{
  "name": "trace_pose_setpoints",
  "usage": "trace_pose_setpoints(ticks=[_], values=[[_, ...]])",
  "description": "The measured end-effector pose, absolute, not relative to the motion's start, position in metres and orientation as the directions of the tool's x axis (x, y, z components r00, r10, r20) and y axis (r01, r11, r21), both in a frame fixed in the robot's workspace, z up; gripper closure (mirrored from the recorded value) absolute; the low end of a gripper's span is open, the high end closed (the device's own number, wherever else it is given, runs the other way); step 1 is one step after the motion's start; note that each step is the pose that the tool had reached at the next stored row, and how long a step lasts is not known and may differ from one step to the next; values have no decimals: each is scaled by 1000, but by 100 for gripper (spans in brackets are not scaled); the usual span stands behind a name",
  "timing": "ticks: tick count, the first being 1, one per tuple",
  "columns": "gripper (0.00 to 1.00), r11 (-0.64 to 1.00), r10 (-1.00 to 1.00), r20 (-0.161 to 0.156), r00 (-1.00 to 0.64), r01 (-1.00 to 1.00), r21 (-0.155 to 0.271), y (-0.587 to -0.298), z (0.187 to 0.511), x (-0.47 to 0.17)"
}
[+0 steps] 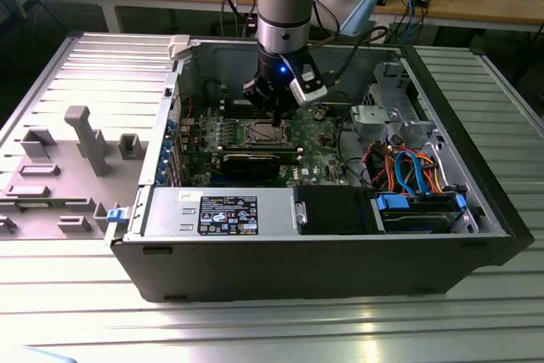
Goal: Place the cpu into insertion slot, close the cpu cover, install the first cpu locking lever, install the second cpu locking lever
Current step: 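Install the second cpu locking lever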
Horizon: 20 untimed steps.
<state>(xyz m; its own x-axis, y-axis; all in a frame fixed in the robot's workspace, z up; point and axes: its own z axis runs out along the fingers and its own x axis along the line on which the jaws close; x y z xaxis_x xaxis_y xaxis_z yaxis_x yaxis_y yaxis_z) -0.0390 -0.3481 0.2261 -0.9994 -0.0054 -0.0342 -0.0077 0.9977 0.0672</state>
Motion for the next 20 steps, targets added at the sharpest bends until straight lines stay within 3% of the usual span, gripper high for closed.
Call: trace_pose_setpoints(ticks=[16,20], values=[[89,998,-5,-34,-999,-8,68,-361,227,-39],[89,994,-4,-34,-999,-8,105,-364,231,-39]])
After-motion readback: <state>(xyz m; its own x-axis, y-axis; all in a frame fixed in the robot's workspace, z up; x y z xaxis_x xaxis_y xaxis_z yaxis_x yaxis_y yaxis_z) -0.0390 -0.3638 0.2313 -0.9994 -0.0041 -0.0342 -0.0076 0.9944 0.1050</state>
